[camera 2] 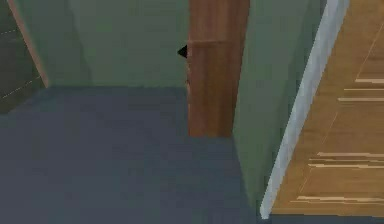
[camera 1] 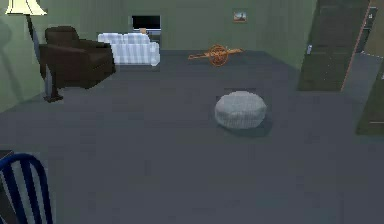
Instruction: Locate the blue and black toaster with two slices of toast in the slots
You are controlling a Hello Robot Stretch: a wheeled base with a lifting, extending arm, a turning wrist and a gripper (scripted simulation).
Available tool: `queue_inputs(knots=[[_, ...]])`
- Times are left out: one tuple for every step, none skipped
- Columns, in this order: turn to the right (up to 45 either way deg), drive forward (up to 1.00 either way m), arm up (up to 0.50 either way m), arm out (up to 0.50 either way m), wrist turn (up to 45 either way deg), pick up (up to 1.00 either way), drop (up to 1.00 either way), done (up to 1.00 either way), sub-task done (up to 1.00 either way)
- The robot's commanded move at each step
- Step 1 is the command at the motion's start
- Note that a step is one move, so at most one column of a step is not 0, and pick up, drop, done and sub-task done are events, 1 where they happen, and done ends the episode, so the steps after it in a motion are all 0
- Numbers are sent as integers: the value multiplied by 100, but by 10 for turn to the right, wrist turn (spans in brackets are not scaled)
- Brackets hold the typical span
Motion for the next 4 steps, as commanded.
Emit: queue_inputs(knots=[[0, 100, 0, 0, 0, 0, 0, 0, 0], [-90, 0, 0, 0, 0, 0, 0, 0, 0], [0, 100, 0, 0, 0, 0, 0, 0, 0], [0, 55, 0, 0, 0, 0, 0, 0, 0]])
